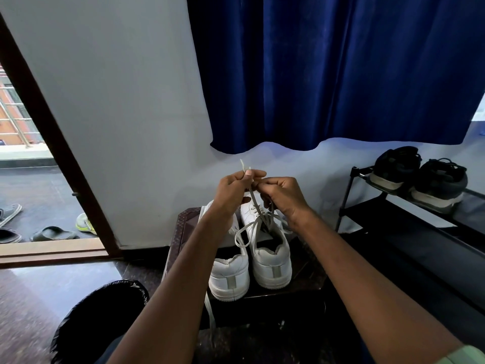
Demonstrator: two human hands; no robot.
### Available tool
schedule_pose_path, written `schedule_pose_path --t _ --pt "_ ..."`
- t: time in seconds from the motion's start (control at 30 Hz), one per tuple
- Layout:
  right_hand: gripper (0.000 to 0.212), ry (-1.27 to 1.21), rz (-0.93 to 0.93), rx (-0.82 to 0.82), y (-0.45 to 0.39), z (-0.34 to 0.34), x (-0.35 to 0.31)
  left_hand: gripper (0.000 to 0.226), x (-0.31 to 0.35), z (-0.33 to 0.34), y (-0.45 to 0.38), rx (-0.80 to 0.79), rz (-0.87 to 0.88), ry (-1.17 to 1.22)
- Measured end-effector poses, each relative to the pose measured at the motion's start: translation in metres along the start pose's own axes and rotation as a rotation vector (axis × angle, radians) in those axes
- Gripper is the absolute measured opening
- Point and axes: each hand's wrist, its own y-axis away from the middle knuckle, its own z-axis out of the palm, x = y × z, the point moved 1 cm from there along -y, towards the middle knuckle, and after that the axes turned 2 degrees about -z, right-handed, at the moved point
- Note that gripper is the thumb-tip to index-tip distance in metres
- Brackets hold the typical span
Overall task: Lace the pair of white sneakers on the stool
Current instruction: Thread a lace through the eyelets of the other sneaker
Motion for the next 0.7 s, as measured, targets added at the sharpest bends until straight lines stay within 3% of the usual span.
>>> schedule_pose_path --t 0.17,0.33,0.7 --pt "0.006 0.025 -0.148 0.273 -0.009 -0.010 0.001 0.032 0.003 0.001 -0.002 0.039 0.083 -0.130" --pt "0.007 -0.041 -0.144 0.071 -0.006 -0.014 -0.005 0.032 -0.002 0.002 -0.002 -0.086 0.055 -0.256" --pt "0.005 -0.133 -0.163 0.086 -0.010 -0.012 -0.002 0.035 0.009 0.007 0.010 -0.198 -0.036 -0.231"
